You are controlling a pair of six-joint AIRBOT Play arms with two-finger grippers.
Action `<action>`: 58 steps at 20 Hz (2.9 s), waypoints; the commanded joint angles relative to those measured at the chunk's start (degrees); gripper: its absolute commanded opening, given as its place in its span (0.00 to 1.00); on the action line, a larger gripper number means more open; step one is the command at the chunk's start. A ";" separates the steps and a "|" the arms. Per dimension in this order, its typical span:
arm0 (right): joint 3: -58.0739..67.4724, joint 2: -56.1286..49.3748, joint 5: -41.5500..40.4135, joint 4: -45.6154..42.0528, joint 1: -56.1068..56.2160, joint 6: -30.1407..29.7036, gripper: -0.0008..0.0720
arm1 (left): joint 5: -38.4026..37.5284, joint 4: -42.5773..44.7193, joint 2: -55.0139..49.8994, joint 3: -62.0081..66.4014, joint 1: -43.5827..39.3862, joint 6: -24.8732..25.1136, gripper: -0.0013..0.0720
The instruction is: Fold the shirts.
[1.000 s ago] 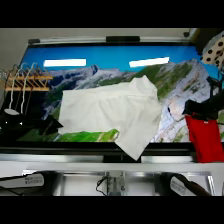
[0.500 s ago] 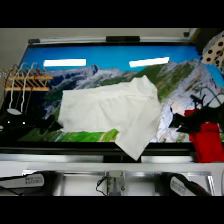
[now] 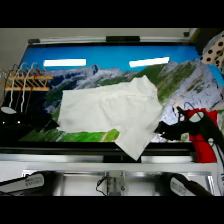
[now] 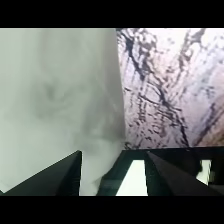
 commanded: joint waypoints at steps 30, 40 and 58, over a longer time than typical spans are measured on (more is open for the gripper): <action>72.48 33.55 9.29 -23.15 5.84 -4.17 0.10 | -1.64 11.30 41.86 68.24 0.04 -15.80 0.06; 59.19 11.21 24.30 -24.79 5.84 -2.56 0.10 | -12.09 11.65 30.16 44.54 0.02 -10.43 0.06; 49.88 -32.50 -16.81 3.48 5.90 -0.07 0.10 | 19.02 3.19 -24.41 43.98 -7.26 -10.05 0.06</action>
